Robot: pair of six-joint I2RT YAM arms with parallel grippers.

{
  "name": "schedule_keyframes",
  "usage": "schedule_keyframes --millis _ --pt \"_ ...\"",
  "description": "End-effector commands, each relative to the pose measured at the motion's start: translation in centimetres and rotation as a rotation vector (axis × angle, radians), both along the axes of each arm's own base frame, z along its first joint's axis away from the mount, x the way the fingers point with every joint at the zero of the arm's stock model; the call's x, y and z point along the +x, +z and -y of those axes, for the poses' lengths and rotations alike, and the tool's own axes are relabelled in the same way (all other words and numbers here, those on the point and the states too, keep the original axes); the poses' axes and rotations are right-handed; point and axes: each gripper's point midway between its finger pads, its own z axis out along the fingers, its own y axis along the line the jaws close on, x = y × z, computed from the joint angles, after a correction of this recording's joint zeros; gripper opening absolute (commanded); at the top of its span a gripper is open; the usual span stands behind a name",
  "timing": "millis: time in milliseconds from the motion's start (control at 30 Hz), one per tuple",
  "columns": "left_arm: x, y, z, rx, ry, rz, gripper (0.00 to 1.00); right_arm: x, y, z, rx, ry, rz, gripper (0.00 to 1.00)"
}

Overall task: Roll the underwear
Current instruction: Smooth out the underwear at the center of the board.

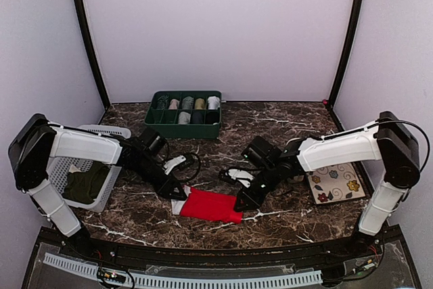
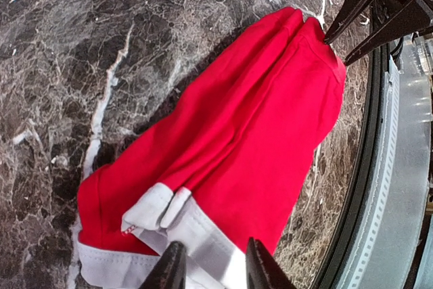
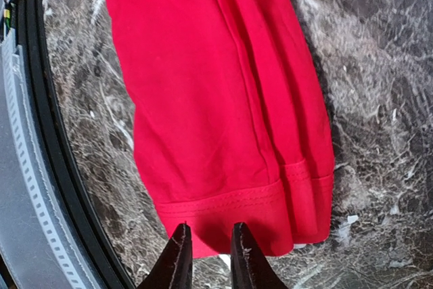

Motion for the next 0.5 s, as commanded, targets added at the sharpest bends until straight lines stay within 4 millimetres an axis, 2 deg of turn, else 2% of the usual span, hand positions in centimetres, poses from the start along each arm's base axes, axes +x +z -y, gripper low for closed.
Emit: schedule_keyframes --millis 0,100,133,267,467 --pt "-0.4 -0.3 -0.1 0.015 -0.005 -0.015 0.29 -0.3 -1.8 0.6 -0.044 0.007 0.000 0.19" --pt "0.1 0.1 0.0 0.016 0.004 0.006 0.19 -0.2 -2.4 1.0 -0.069 0.008 0.003 0.17" --pt "0.4 0.1 -0.1 0.030 0.014 0.018 0.19 -0.1 -2.6 1.0 -0.077 0.007 0.006 0.17" --pt "0.2 -0.3 -1.2 0.083 0.036 0.022 0.33 -0.1 -2.9 1.2 -0.094 0.008 0.008 0.16" --pt "-0.5 -1.1 -1.5 0.096 0.040 -0.017 0.45 -0.1 -3.0 1.3 -0.095 0.010 0.004 0.15"
